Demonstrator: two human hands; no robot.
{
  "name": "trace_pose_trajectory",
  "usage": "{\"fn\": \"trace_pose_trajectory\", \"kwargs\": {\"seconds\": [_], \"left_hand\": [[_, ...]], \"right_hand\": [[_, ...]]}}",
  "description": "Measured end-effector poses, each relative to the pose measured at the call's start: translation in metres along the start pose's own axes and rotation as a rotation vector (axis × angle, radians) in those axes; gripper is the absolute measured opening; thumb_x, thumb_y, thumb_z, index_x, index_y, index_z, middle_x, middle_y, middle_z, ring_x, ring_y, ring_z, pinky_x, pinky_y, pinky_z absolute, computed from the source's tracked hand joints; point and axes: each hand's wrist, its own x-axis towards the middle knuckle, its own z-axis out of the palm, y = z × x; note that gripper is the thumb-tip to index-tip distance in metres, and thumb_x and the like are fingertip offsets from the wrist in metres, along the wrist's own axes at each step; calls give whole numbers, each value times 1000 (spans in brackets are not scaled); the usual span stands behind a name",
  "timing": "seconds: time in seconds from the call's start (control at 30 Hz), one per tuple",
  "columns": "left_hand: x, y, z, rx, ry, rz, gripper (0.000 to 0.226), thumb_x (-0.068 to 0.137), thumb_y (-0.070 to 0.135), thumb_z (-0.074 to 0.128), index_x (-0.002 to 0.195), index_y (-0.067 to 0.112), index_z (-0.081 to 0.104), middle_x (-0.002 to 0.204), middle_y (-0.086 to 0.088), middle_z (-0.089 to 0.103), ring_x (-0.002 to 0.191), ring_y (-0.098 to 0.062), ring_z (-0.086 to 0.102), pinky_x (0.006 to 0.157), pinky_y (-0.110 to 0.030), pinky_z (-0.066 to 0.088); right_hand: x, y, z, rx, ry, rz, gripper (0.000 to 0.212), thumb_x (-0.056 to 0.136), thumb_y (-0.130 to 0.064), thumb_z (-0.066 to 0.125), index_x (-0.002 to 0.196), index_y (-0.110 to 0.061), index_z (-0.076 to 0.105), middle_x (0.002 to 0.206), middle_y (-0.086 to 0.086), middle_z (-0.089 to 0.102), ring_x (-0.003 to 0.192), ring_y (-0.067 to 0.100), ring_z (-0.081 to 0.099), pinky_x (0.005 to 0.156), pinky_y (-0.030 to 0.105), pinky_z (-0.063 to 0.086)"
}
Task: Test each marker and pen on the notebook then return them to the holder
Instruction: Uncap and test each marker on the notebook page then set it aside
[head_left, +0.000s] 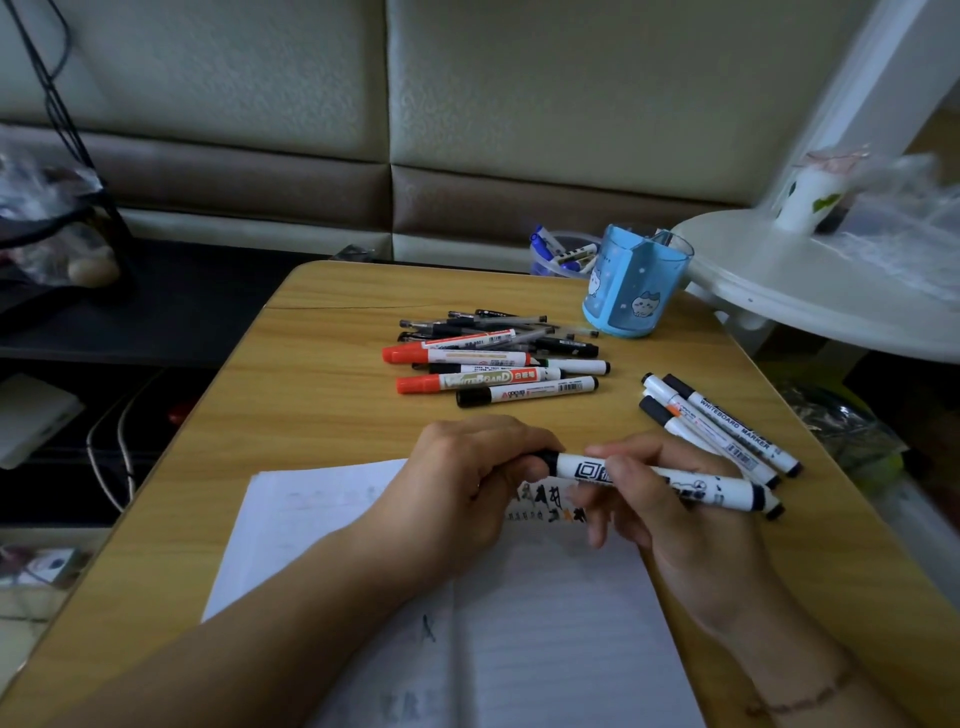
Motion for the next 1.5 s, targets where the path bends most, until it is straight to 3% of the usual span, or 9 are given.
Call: {"fn": "trace_pose_trajectory", "kwargs": {"seconds": [0.1, 0.23, 0.4, 0.53, 0.8, 1.03, 1.17, 1.3, 1.5], "left_hand": [[0, -2, -2, -12, -13, -18, 16, 92, 4, 59, 100, 4, 72, 80, 18, 57, 70, 10, 50, 68, -10, 38], [1, -10, -4, 62, -61, -141, 41, 93, 46, 56, 122, 19, 65, 110, 10, 66, 100, 1, 59, 88, -18, 47], [0, -37, -19, 520, -3, -409, 56, 89, 58, 36, 125, 24, 62, 130, 4, 57, 120, -22, 48, 96, -47, 45], [0, -39, -17, 583, -207, -370, 56, 88, 55, 29, 130, 31, 58, 135, 13, 54, 130, -21, 39, 100, -48, 31], [1, -33, -13, 637, -207, -414, 51, 86, 57, 42, 128, 32, 58, 120, 10, 52, 118, -21, 38, 94, -42, 29], [-1, -32, -11, 599, -52, -366, 21, 92, 30, 54, 104, 22, 70, 101, 4, 65, 100, -26, 54, 81, -41, 40], [2, -23, -15, 400, 83, -162, 28, 97, 26, 44, 102, 11, 67, 93, -1, 68, 83, -22, 61, 73, -38, 47], [2, -4, -11, 238, -151, -15, 22, 100, 23, 44, 111, 10, 58, 96, 0, 61, 84, -17, 54, 73, -25, 40], [1, 9, -8, 290, -298, 146, 17, 97, 13, 48, 111, 8, 56, 97, -5, 56, 86, -26, 52, 75, -41, 44]], "right_hand": [[2, 0, -1, -37, -58, -44, 23, 83, -29, 63, 90, -10, 72, 73, 17, 70, 57, 22, 67, 50, 15, 47], [10, -3, -12, -74, -55, -47, 42, 76, -63, 66, 92, -25, 69, 64, 7, 65, 52, 6, 57, 50, 13, 44], [9, -10, -41, -665, -71, -77, 78, 75, -89, 20, 118, -39, 62, 110, -20, 62, 97, 0, 57, 75, 20, 44], [14, -6, -43, -1025, 78, -60, 9, 91, -42, 52, 89, -36, 58, 91, -26, 55, 101, 4, 49, 74, 24, 42], [16, 7, -44, -1366, 70, 149, 27, 90, -22, 61, 111, -37, 64, 125, -19, 50, 123, 9, 36, 85, 26, 40], [14, 11, -39, -1254, 141, 37, 30, 87, -38, 64, 116, -30, 66, 119, -14, 57, 119, 11, 44, 82, 26, 41], [10, 8, -21, -854, 176, -18, 48, 80, -67, 56, 109, -30, 65, 78, -13, 67, 75, 4, 61, 65, 18, 45], [3, 0, -3, -155, 80, 25, 36, 75, -51, 73, 87, -17, 71, 73, 6, 70, 59, 9, 64, 56, 25, 51], [-6, -2, 13, -99, -84, -15, 20, 75, -38, 69, 82, -22, 59, 62, 10, 61, 52, 13, 52, 47, 26, 41]]}}
